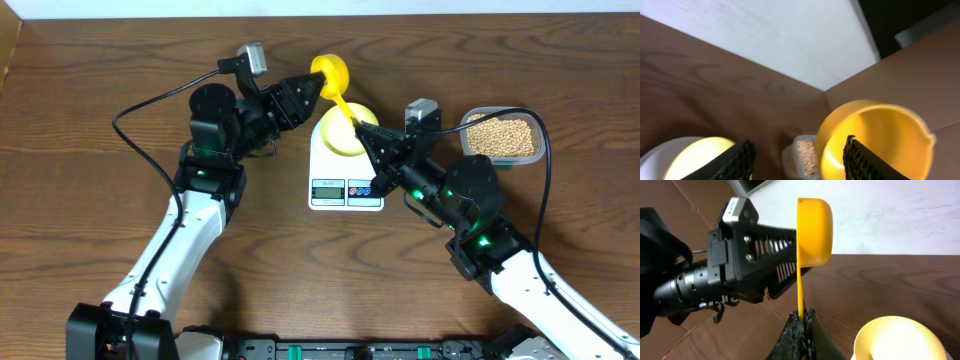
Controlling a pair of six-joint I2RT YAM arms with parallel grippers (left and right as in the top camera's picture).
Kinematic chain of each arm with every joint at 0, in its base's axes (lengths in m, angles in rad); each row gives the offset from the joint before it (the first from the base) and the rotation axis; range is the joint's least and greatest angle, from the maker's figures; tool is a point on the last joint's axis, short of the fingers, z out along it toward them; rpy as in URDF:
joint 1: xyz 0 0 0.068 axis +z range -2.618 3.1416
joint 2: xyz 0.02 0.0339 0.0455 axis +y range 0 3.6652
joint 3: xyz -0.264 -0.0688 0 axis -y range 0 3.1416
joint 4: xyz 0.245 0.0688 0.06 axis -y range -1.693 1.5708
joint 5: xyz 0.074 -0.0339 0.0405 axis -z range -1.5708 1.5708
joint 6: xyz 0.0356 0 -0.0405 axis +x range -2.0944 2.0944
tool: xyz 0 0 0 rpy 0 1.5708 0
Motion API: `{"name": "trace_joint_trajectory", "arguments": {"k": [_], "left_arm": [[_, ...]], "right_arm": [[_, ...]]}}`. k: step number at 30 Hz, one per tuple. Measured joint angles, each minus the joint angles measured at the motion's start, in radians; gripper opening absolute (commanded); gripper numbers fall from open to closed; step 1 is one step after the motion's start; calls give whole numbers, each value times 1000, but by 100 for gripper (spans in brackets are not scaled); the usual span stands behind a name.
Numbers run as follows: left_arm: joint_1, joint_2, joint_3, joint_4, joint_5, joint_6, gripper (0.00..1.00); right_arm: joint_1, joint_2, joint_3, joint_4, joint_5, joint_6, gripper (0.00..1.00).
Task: Scoop item into bowl and weigh 50g on scale
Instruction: 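Grasp the scoop handle with the right gripper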
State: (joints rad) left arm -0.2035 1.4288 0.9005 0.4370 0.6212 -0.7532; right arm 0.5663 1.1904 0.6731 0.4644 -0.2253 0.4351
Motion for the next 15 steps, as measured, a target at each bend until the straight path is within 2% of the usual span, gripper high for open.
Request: {"name": "trace_joint_trajectory", "arguments": {"k": [1,5,7,15], "left_arm": [[0,0,0,-8,0,13,59],[0,0,0,-15,0,62,43],[0,0,0,-16,0,83,39],[0,0,0,-19,0,115,38]], "right_arm": [[0,0,0,-1,1,0,1],[0,0,0,-27,2,0,1],[0,0,0,-44,2,2,1],[3,0,0,-53,-4,8,1]]}}
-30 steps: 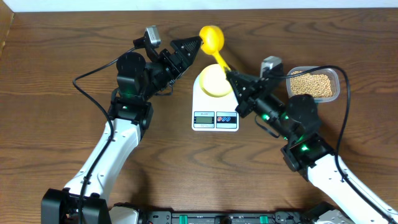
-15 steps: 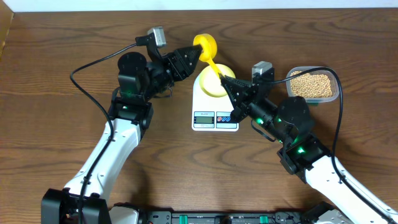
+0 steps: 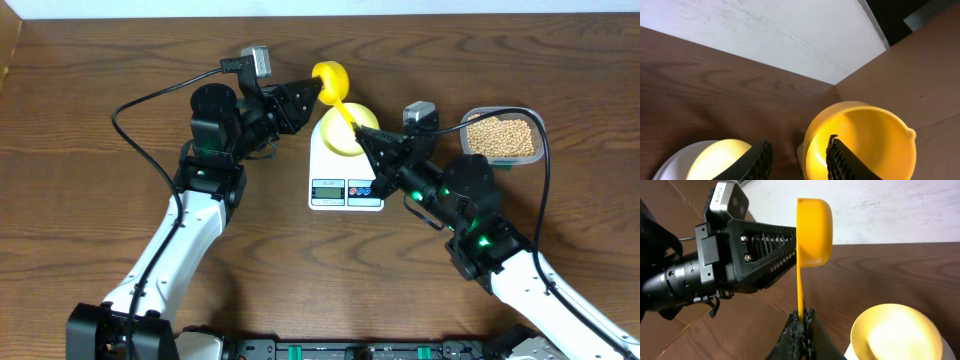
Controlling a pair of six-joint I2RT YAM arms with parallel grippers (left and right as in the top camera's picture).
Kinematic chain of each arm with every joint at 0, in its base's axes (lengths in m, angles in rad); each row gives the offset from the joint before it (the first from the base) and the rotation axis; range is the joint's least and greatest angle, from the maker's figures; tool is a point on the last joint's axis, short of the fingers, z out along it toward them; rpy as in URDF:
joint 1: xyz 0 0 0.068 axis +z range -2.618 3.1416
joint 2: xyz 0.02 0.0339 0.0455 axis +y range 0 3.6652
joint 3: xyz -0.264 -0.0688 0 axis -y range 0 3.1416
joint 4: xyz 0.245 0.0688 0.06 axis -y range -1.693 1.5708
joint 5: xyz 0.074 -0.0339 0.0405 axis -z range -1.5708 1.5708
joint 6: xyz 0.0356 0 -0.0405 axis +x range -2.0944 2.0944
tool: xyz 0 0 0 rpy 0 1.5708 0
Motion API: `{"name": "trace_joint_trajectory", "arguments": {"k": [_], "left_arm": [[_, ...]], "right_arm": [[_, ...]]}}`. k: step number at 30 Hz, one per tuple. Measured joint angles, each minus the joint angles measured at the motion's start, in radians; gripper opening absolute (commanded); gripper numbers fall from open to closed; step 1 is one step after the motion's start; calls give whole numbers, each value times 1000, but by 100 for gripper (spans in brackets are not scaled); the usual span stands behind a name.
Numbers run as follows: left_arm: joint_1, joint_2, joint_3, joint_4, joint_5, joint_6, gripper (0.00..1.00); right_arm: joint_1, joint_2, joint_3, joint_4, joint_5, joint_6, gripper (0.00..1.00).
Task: Scoop item into bowl and weigh 50g on scale
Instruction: 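Grasp the scoop handle with the right gripper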
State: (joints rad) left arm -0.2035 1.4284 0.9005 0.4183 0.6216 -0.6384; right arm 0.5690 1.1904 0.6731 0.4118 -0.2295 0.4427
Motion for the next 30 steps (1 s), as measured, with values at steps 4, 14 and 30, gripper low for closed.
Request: {"name": "trace_joint_trajectory", "arguments": {"k": [4,14,30], "left_arm": [[0,0,0,0,0,8,38],[0,0,0,-5,0,14,24],[0,0,0,-18,0,-8,7]], "right_arm": [[11,0,0,-18,-6,4,1],[17,0,0,-27,-10,27,1],[18,0,0,29,-40,71,55]]}}
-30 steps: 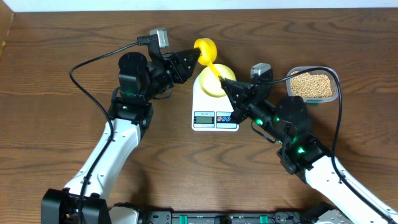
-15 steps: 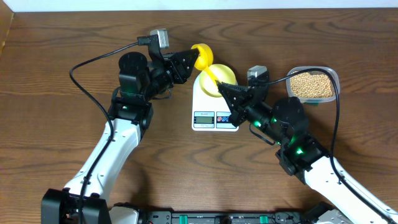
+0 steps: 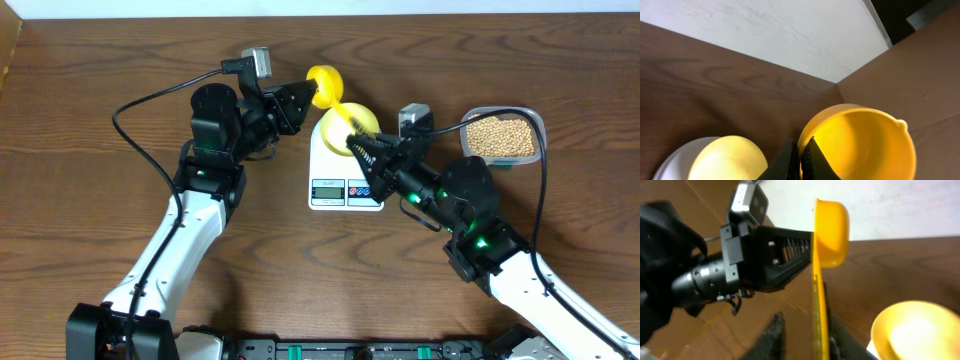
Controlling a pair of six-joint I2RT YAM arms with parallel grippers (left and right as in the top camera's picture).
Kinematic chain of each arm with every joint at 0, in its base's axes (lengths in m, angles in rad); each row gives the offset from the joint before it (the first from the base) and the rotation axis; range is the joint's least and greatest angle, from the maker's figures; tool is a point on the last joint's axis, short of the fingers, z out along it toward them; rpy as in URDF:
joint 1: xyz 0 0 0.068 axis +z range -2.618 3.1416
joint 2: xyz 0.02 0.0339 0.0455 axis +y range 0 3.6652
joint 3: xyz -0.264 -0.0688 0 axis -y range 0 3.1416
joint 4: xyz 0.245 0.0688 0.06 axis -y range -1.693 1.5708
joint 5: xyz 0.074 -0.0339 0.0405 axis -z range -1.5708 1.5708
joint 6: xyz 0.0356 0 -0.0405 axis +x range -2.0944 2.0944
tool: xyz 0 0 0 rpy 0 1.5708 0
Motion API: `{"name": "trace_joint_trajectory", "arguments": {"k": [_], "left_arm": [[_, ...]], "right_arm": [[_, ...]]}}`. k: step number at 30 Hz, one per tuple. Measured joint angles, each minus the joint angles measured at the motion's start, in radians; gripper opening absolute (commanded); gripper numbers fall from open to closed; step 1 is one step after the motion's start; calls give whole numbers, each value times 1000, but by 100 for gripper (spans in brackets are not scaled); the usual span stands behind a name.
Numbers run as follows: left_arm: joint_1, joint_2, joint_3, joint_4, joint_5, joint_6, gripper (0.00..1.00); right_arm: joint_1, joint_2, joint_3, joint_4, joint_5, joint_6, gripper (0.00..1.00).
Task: Scoop item into bowl and weigh 50g on scale
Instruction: 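Grasp the scoop handle with the right gripper, then open the left gripper to release the scoop to the right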
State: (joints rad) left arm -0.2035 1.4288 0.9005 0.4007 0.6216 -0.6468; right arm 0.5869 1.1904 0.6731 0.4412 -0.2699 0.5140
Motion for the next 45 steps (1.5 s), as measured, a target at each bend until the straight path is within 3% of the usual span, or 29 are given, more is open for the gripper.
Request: {"name": "trace_joint_trajectory", "arguments": {"k": [1,3,9,15,19,21,25,27,39,43,45], "left_arm": [[0,0,0,0,0,-14,7],[0,0,0,0,0,-48,7],[0,0,0,21,0,-166,7],[0,0,0,18,0,-196,7],[0,0,0,14,0,-195,7],[0,0,0,14,0,-196,7],[0,0,0,14,0,-195,7],[0,0,0,14,-1,-195,7],[0,0,0,14,0,-216,7],[0,0,0,14,1,-249,7],[0,0,0,14,4,-257,7]], "right_arm": [[0,0,0,8,-3,10,71],[-2,0,0,26,-5,27,75],[-46,0,0,72,-10,75,81],[-112,0,5,68,-34,147,81],[-149,1,121,-169,-92,154,83],[-158,3,242,-394,-106,115,85],[-163,10,447,-691,-127,35,95],[-162,10,516,-760,-143,4,99],[-61,80,551,-794,-134,-49,95],[-16,140,551,-782,-78,-53,86],[-14,158,549,-774,-59,-58,73]]}}
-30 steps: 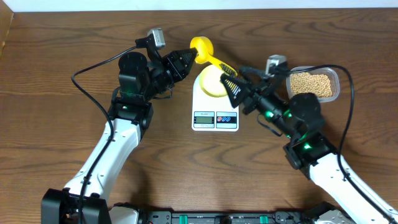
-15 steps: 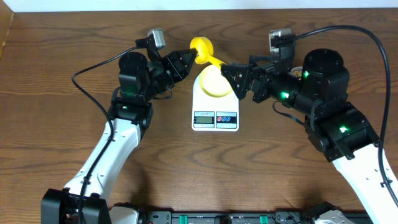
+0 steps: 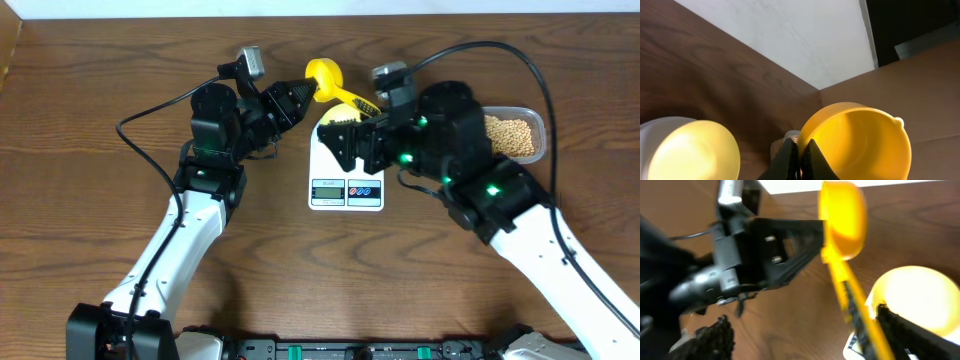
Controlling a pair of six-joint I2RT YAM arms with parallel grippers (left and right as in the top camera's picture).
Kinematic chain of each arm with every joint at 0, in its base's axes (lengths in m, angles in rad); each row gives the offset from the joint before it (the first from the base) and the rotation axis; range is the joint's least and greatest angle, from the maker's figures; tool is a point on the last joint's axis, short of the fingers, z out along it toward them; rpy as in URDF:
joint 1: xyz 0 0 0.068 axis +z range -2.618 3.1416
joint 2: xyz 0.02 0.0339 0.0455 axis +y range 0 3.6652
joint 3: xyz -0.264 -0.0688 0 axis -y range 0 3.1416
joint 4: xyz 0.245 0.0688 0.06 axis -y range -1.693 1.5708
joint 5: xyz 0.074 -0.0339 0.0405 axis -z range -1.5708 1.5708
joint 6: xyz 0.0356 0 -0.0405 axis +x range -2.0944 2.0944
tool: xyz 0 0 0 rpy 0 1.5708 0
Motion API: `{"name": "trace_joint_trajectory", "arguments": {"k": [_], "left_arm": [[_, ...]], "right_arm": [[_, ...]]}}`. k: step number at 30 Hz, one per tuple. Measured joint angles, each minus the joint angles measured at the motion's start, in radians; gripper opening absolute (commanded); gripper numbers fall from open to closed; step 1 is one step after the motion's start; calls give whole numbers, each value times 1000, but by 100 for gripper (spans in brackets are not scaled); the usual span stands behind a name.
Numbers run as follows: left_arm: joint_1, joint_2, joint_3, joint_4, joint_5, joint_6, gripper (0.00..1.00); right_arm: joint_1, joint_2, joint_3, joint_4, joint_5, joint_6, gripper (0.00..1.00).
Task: Scoop item into bowl and weigh 50g on scale
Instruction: 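Open the left gripper to release the scoop to the right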
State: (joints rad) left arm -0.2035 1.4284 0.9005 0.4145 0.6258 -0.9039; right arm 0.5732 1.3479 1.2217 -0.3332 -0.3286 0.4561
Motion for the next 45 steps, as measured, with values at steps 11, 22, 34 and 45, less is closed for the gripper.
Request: {"name": "trace_joint_trajectory", "arguments": {"k": [11,22,34,45], "left_arm": [[0,0,0,0,0,-13,7],[0,0,0,0,0,20,7],[0,0,0,-14,0,120,7],[0,0,0,-14,0,123,7]], "right_arm": [[-35,-3,-2,30,73,2,59],[-44,-8,-2,26,62,-13,46],[-51,-8,-2,18,52,-18,37],[-51,-8,-2,-6,45,-18,28]]}}
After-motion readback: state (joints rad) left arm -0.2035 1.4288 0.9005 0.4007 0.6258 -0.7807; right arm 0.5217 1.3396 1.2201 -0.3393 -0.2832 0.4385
